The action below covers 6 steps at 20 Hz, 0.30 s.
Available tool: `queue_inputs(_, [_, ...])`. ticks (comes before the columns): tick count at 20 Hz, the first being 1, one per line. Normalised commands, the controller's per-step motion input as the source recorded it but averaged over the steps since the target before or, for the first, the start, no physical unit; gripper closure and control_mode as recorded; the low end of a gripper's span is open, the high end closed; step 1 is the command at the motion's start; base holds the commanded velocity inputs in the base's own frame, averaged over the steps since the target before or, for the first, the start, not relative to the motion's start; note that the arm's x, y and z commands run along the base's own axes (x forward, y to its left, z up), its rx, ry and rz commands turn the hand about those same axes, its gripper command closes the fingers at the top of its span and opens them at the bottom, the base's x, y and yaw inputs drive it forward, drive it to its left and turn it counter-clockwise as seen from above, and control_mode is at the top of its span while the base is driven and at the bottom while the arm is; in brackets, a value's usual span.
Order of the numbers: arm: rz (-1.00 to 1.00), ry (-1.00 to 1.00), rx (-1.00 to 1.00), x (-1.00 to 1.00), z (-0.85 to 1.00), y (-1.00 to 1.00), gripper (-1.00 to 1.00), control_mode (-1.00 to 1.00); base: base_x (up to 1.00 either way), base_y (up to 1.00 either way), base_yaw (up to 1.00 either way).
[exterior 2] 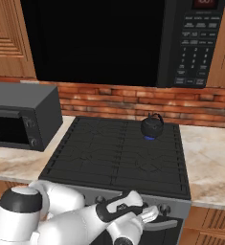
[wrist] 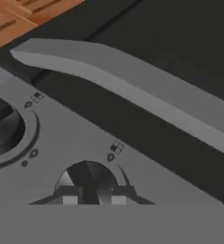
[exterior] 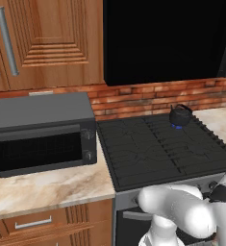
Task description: Lower the heat of the kettle.
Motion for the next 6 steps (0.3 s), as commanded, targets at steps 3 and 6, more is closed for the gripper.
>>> queue_inputs(3, [-0.15, 0.05, 0.20, 0.00, 0.04, 0.36, 1.00, -1.00, 0.00, 0.00, 0.00])
queue_inputs(6, [-0.15, 0.03, 0.19, 0.00, 0.11, 0.35, 1.00, -1.00, 0.00, 0.00, 0.00])
